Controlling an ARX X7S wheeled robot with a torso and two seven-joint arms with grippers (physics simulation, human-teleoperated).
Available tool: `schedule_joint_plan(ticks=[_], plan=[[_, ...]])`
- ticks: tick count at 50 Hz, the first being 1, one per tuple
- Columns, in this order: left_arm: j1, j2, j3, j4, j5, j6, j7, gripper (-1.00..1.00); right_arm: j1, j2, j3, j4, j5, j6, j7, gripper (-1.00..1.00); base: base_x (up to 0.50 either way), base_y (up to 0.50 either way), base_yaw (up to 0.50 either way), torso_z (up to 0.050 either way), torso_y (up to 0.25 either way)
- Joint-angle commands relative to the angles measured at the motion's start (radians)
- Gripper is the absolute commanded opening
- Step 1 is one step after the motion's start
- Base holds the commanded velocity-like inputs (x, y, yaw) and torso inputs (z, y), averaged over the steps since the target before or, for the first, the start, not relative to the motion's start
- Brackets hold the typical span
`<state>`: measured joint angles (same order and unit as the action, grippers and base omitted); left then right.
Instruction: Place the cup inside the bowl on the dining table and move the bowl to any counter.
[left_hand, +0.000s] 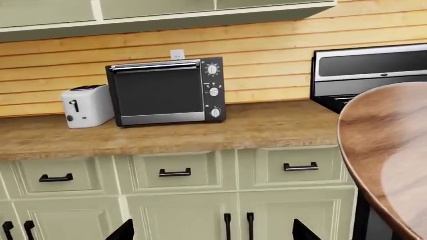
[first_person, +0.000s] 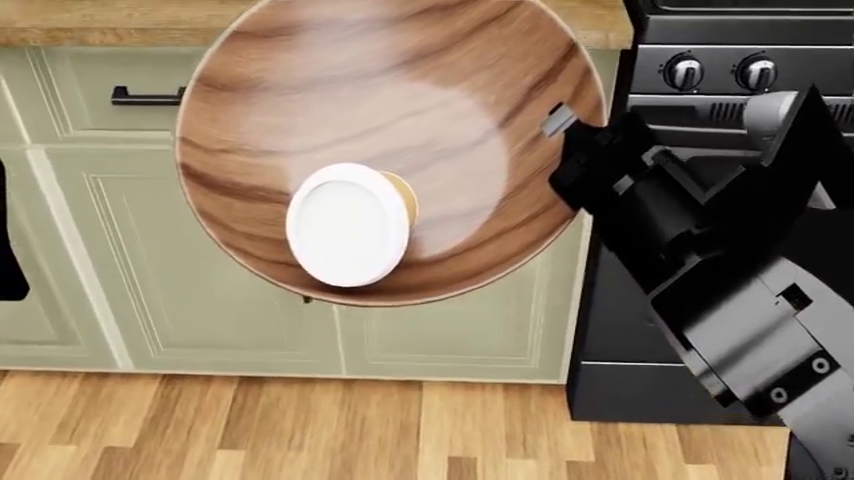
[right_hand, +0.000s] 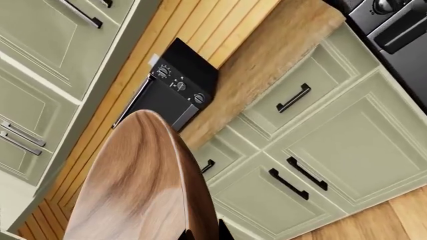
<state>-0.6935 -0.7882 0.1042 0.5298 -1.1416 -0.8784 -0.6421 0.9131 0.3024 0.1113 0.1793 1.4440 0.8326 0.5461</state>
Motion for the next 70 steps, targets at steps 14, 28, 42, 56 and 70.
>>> schedule_joint_plan(ticks=[14,28,42,56,70], plan=[[0.003,0.002,-0.006,0.002,-0.001,-0.005,-0.004,1.00,0.016,0.003,0.012,0.001,0.021,-0.011,0.011,-1.00,0.50,0.00,0.00,0.000,0.001],[0.011,0.003,-0.005,-0.001,0.004,0.003,0.000,1.00,0.007,0.007,0.010,0.000,0.021,-0.019,0.012,-1.00,0.50,0.00,0.00,0.000,0.001],[0.017,-0.002,-0.011,0.003,-0.004,0.006,-0.005,1.00,-0.005,0.011,0.009,-0.009,0.028,-0.020,0.018,-1.00,0.50,0.00,0.00,0.000,0.001],[0.009,0.007,0.006,-0.002,0.004,0.005,-0.005,1.00,-0.020,0.015,0.015,-0.009,0.035,-0.028,0.024,-1.00,0.40,-0.12,0.00,0.000,0.001],[0.030,0.003,-0.001,-0.002,0.009,0.020,0.001,1.00,-0.014,0.014,0.001,0.000,0.031,-0.029,0.017,-1.00,0.39,-0.34,0.00,0.000,0.001]])
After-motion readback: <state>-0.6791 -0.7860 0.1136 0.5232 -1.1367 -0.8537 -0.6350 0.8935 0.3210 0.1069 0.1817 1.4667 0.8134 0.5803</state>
